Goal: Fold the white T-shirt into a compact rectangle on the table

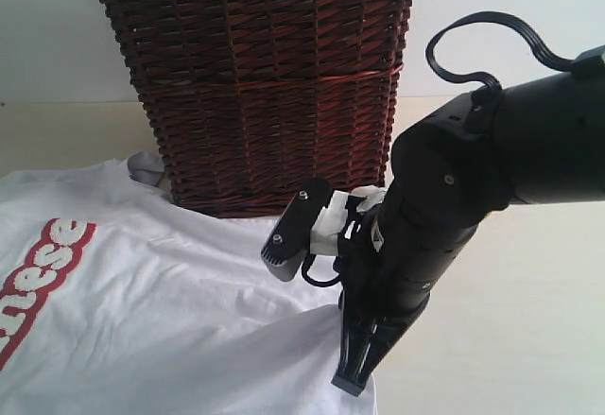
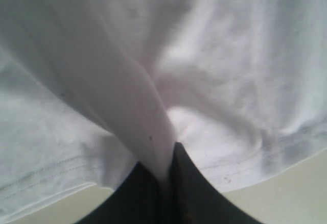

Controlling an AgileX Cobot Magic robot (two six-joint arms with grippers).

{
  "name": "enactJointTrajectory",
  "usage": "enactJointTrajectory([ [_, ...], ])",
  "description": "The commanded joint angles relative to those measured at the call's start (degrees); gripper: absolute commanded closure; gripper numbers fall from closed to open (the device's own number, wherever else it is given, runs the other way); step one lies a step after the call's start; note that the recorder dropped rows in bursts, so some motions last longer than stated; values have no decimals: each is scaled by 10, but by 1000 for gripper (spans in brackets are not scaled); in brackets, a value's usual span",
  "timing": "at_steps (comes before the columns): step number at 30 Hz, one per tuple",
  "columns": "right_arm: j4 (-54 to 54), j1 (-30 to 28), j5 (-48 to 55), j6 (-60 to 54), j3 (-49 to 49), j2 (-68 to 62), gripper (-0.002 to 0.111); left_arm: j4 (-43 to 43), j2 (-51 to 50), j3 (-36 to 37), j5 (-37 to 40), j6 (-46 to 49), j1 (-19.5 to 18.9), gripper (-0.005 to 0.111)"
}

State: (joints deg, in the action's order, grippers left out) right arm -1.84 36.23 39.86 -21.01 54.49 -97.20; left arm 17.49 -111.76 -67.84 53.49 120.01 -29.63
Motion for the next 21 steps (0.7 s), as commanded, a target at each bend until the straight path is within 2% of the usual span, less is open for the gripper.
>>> enactJointTrajectory([
  [1,5,-2,6,2,-4,2,108,-32,2,0,-4,1,33,2],
  [7,5,-2,6,2,-4,2,108,-108,2,0,15,1,44,2],
  [13,5,-2,6,2,-4,2,108,-118,1,0,6,1,44,2],
  [18,4,-2,6,2,-4,2,108,-122,-8,0,-64,-35,42,2],
  [21,4,-2,6,2,-4,2,108,-124,-18,0,-67,-50,42,2],
])
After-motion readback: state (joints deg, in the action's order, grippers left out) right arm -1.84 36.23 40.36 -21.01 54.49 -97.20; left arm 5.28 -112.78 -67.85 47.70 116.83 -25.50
